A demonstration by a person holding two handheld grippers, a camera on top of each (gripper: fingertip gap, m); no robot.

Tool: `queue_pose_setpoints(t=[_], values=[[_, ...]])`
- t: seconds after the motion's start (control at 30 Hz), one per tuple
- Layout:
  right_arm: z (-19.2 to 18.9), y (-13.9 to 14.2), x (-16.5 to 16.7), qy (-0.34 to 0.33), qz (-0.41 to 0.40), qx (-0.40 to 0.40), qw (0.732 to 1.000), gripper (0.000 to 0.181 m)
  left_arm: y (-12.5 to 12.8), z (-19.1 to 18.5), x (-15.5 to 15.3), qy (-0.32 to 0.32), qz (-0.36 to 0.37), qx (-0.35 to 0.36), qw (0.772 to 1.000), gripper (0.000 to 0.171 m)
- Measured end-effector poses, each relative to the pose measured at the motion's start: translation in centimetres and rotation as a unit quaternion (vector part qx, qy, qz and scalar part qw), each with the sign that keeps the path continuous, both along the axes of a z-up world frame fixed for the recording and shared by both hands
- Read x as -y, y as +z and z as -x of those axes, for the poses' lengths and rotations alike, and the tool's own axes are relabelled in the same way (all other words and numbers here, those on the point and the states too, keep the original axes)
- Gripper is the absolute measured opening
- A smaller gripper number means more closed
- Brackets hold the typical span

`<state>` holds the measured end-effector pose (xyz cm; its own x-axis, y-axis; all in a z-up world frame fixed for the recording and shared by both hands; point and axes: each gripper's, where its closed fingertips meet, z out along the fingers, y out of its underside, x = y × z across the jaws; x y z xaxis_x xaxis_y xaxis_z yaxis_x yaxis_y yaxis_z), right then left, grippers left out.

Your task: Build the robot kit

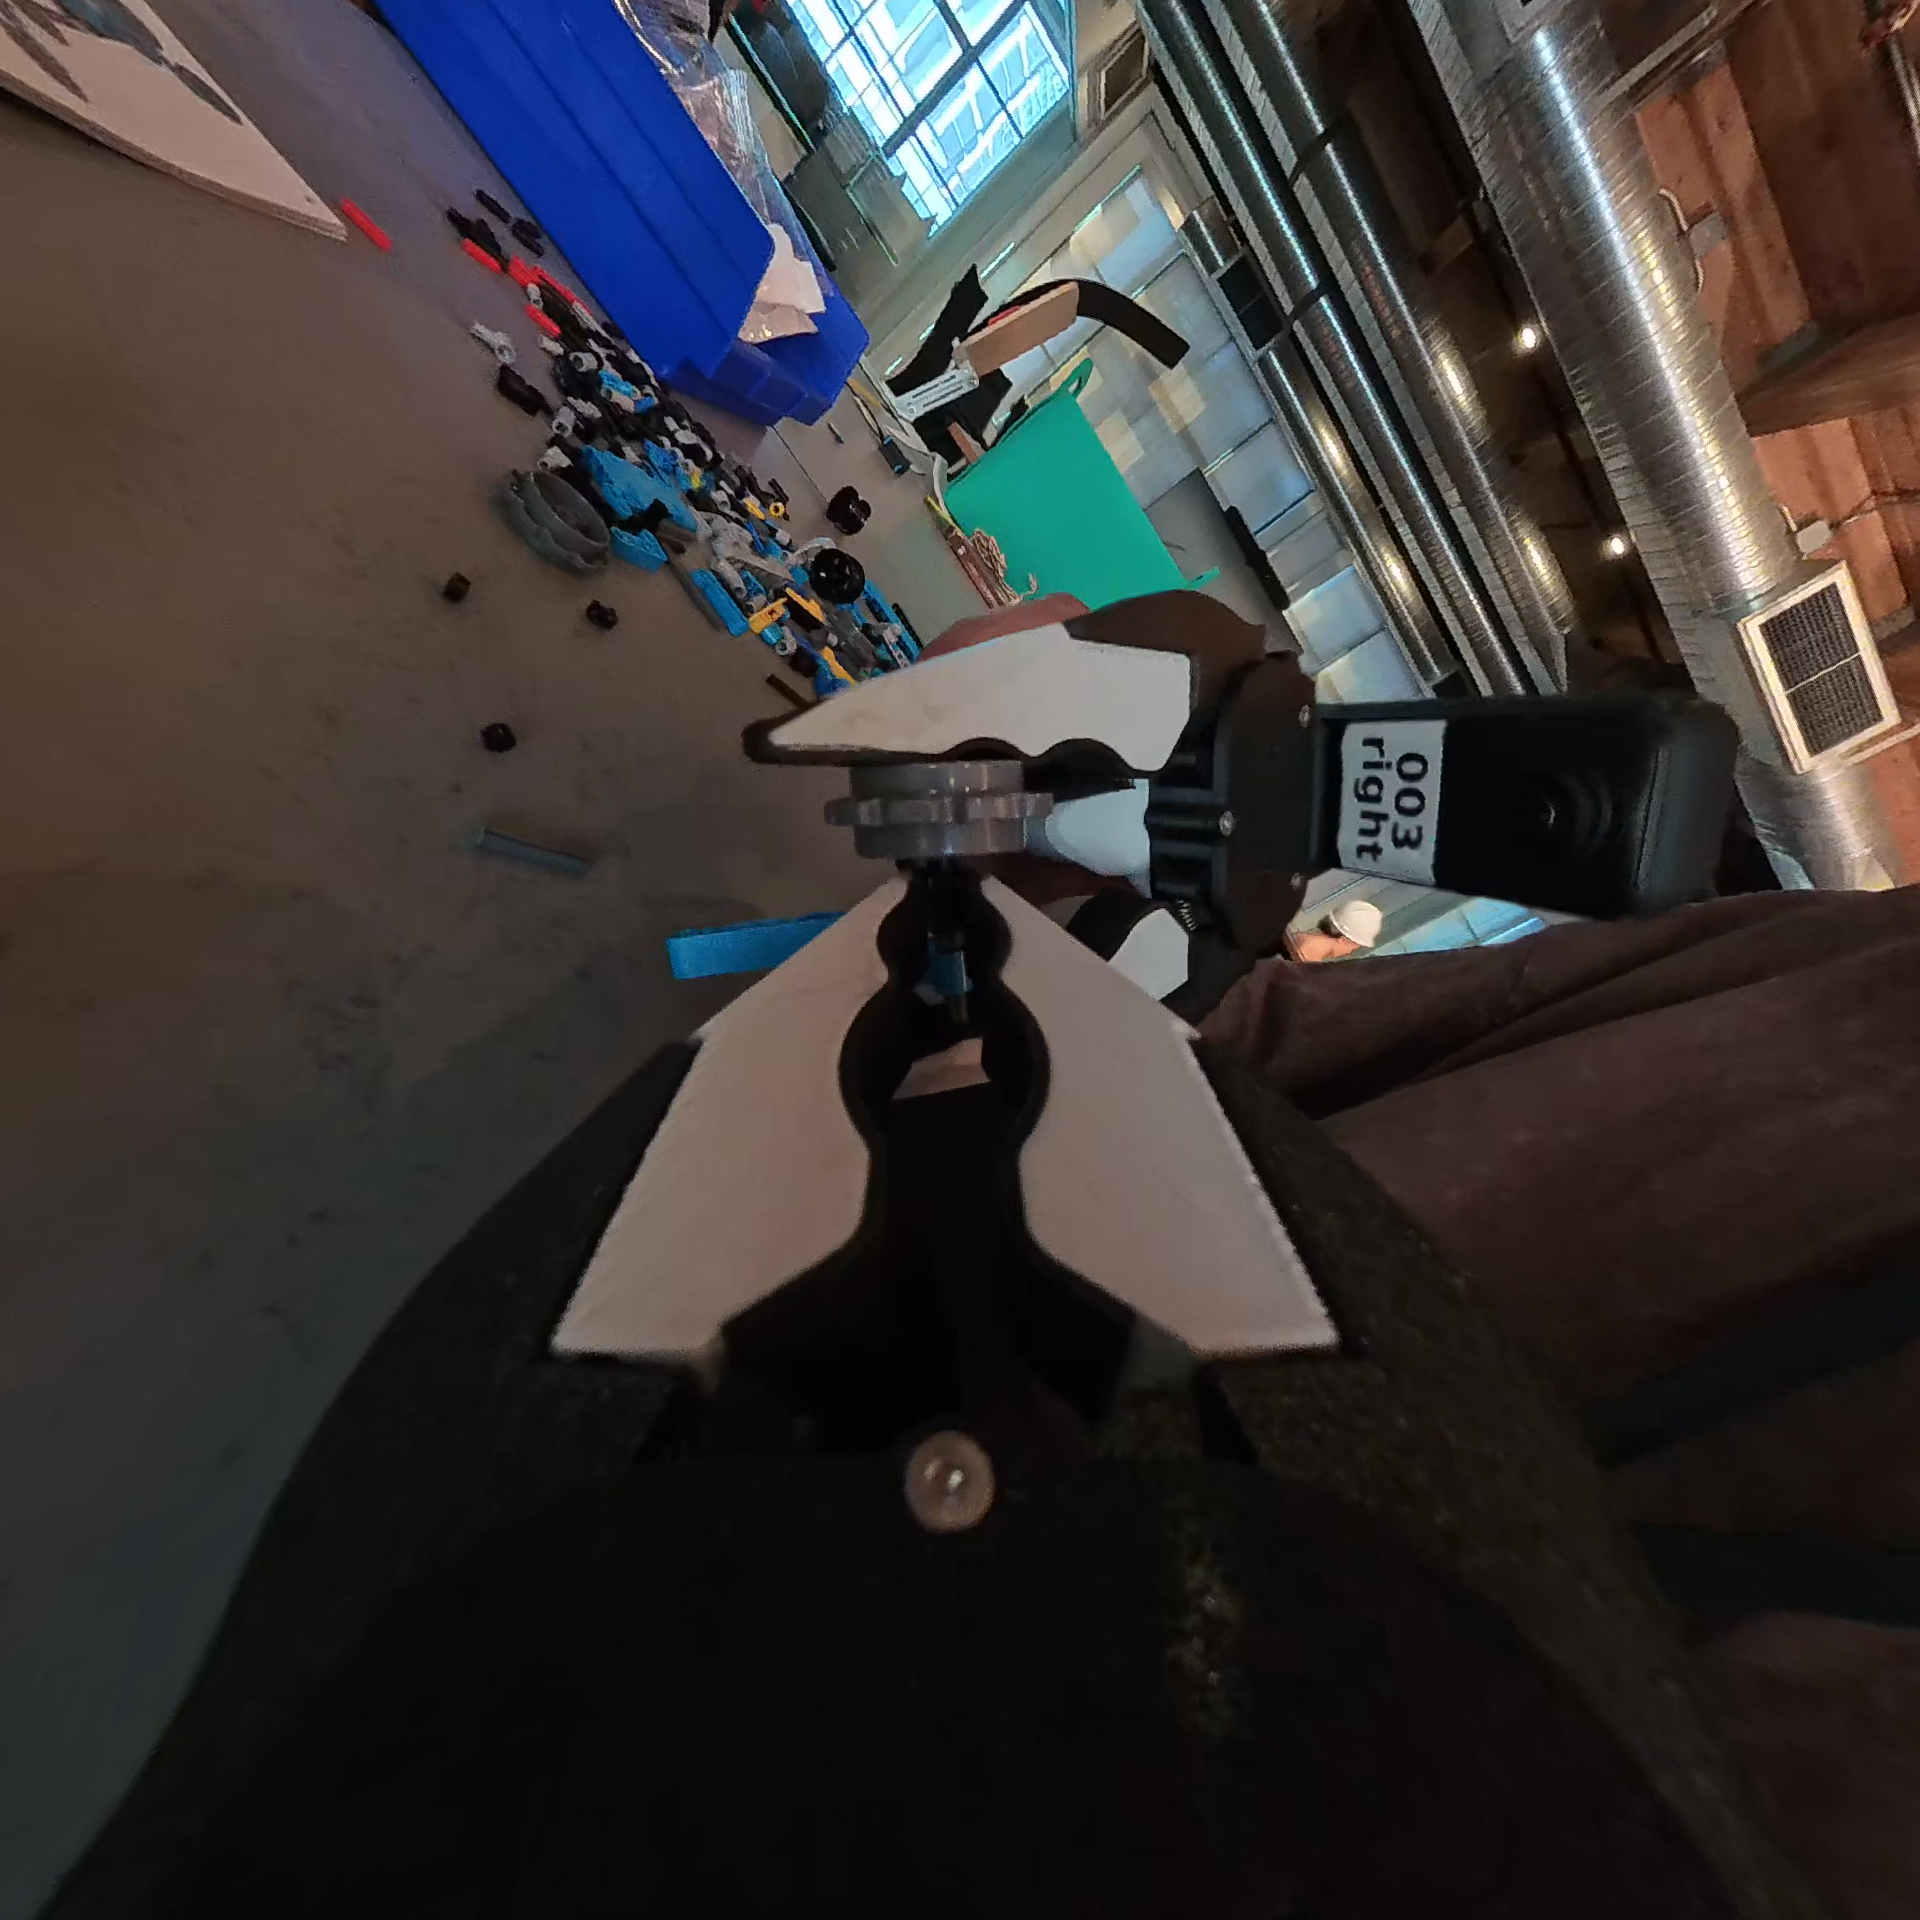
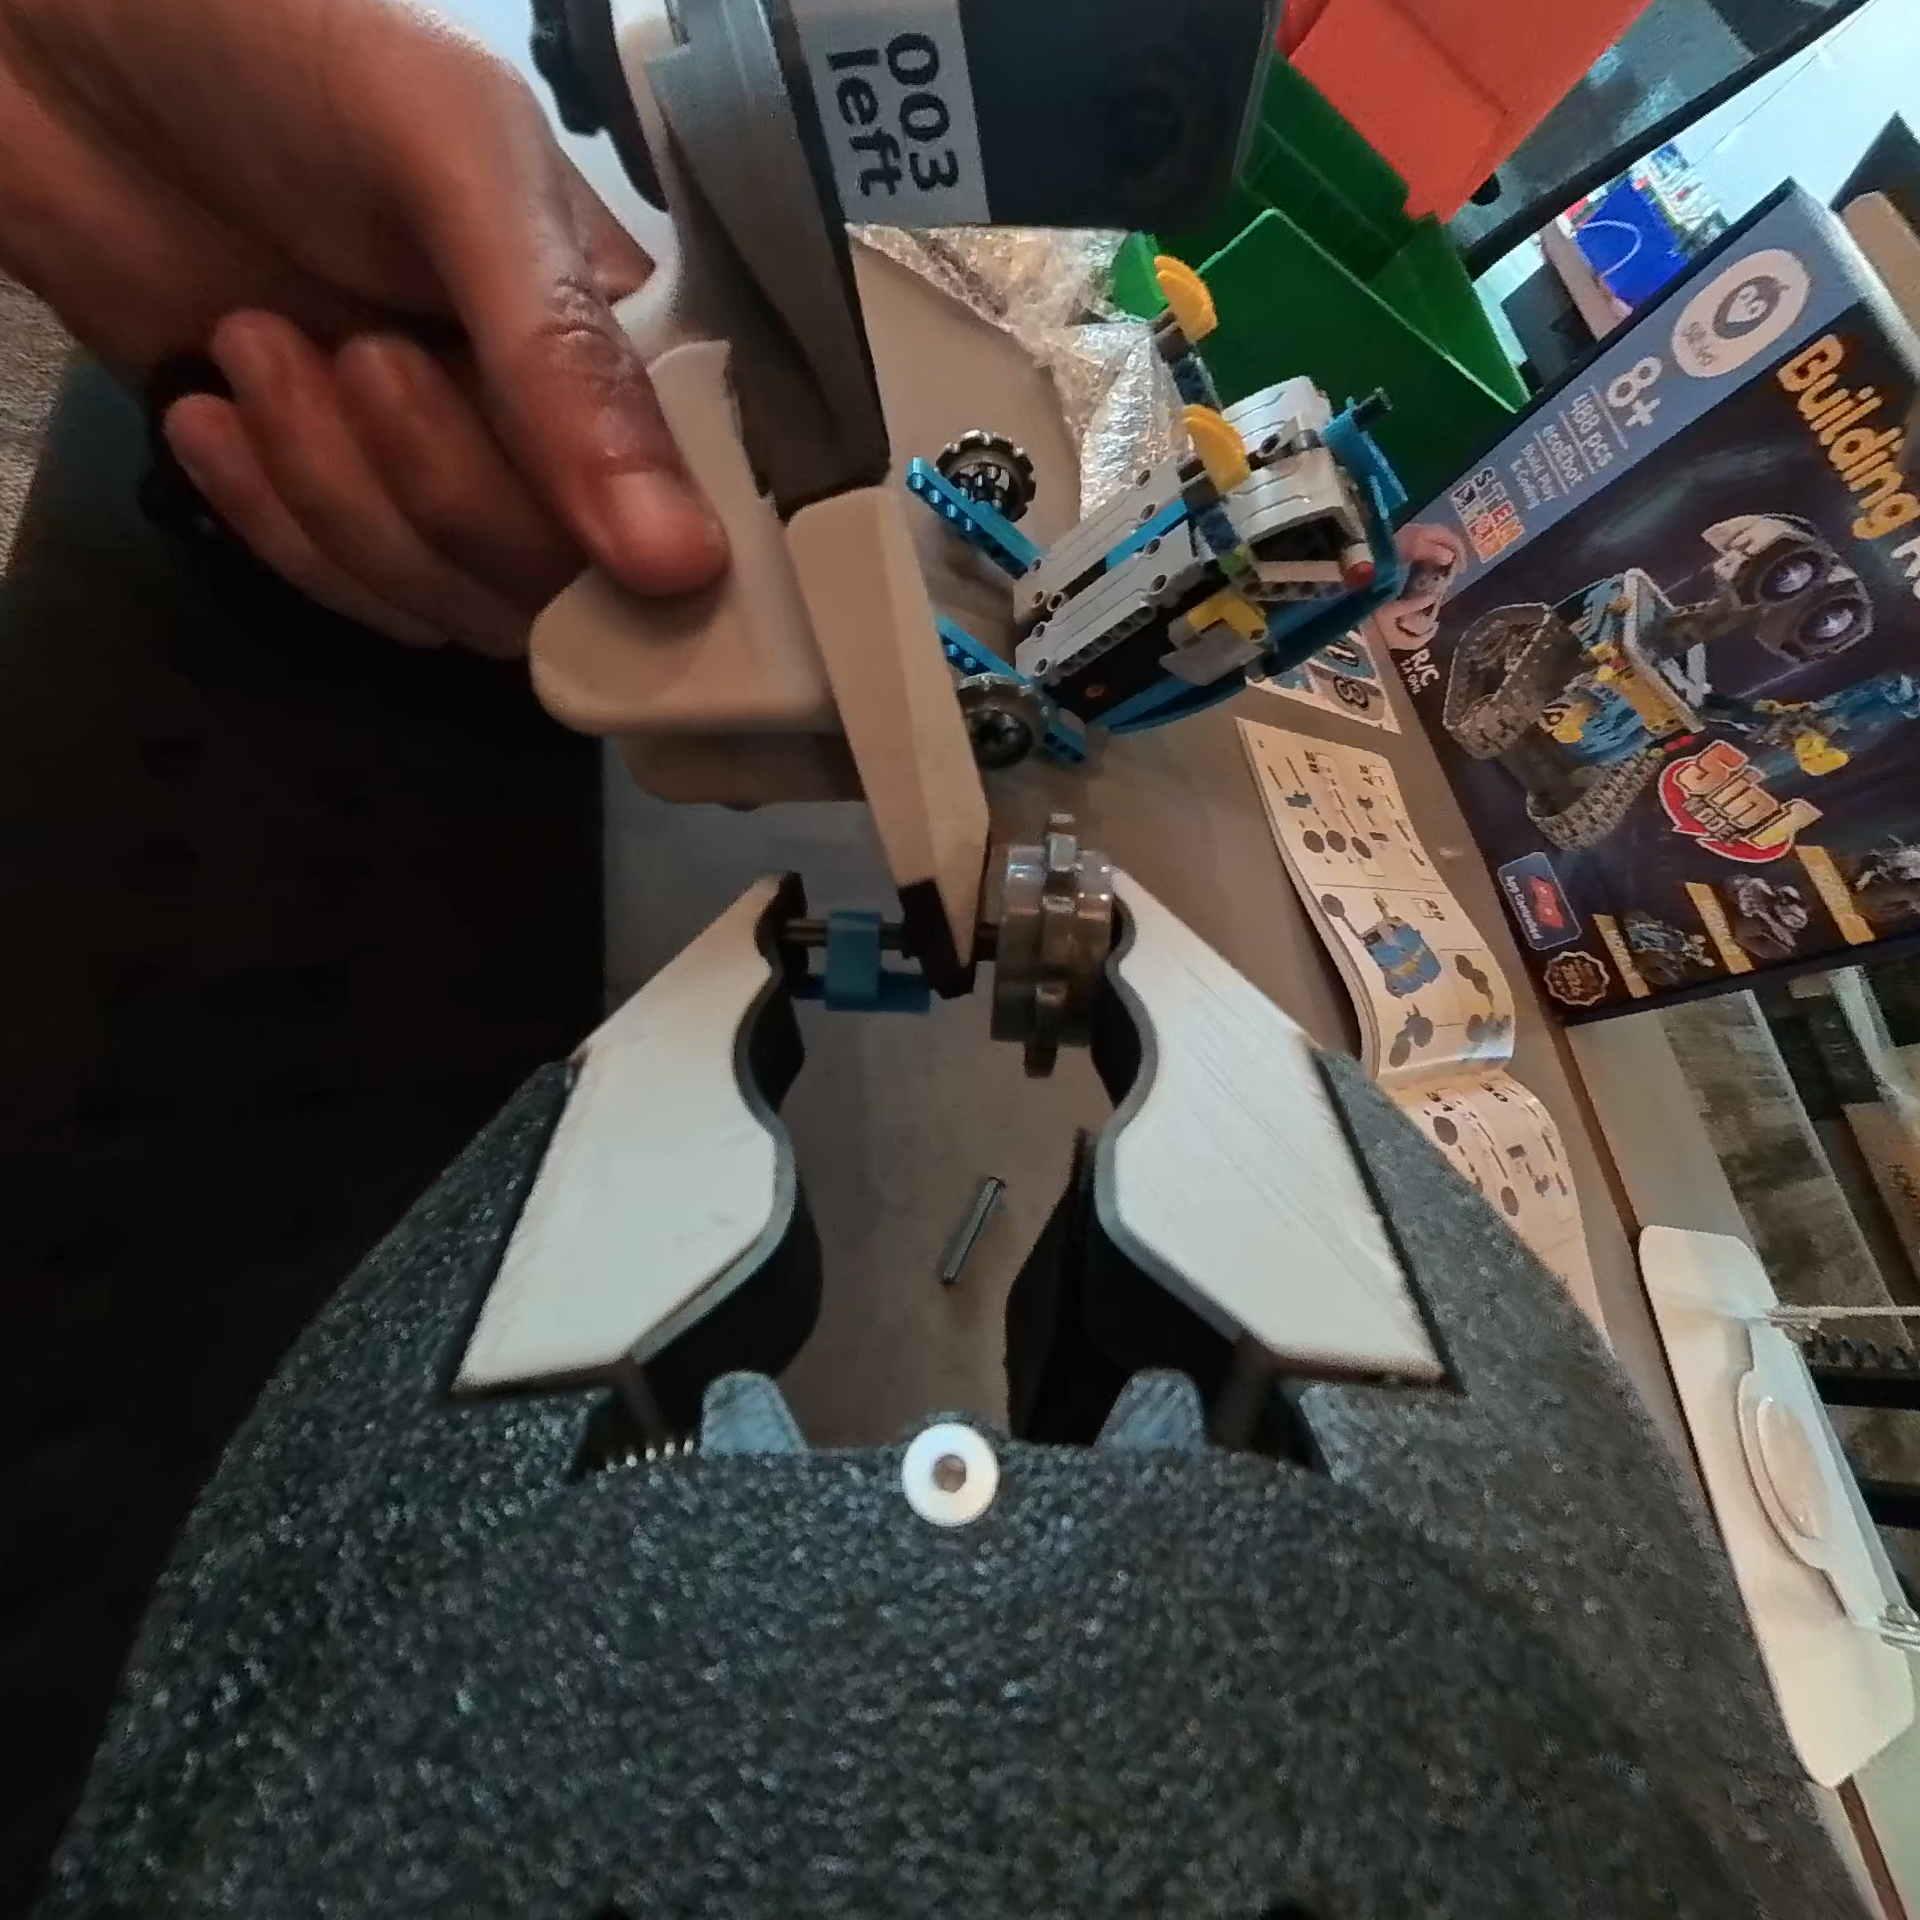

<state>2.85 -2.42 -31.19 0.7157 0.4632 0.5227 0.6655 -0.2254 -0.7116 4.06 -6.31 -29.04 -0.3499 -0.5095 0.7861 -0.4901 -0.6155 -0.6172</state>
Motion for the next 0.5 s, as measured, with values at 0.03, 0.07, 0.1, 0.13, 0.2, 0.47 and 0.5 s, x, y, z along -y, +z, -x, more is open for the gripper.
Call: queue_pose_setpoints(t=[0.03,0.07,0.1,0.13,0.2,0.47,0.5], values=[[-0.01,0.09,-0.02,0.003,-0.001,-0.004,1.0,0.055,0.03,0.01,0.01,0.003,-0.003,0.002,1.0,0.006],[0.0,0.1,-0.03,0.006,0.003,-0.012,1.0,0.055,0.02,0.0,-0.01,0.006,-0.006,0.003,1.0,0.006],[-0.17,0.17,-0.15,0.002,0.002,-0.014,1.0,0.055,-0.01,-0.02,-0.02,0.008,-0.008,0.002,1.0,0.005],[-0.35,0.26,-0.22,0.001,0.0,-0.013,1.0,0.055,-0.02,-0.03,-0.01,0.01,-0.01,0.002,1.0,0.006],[-0.29,0.17,-0.26,0.004,0.009,-0.02,1.0,0.055,-0.04,-0.04,-0.11,0.012,-0.006,0.002,1.0,0.005],[-0.13,0.28,-0.39,0.006,0.006,-0.015,1.0,0.055,0.2,0.03,-0.33,0.006,0.009,0.009,1.0,0.006],[-0.16,0.37,-0.43,0.004,0.006,-0.018,1.0,0.056,0.28,0.04,-0.43,0.007,0.012,0.01,1.0,0.012]])
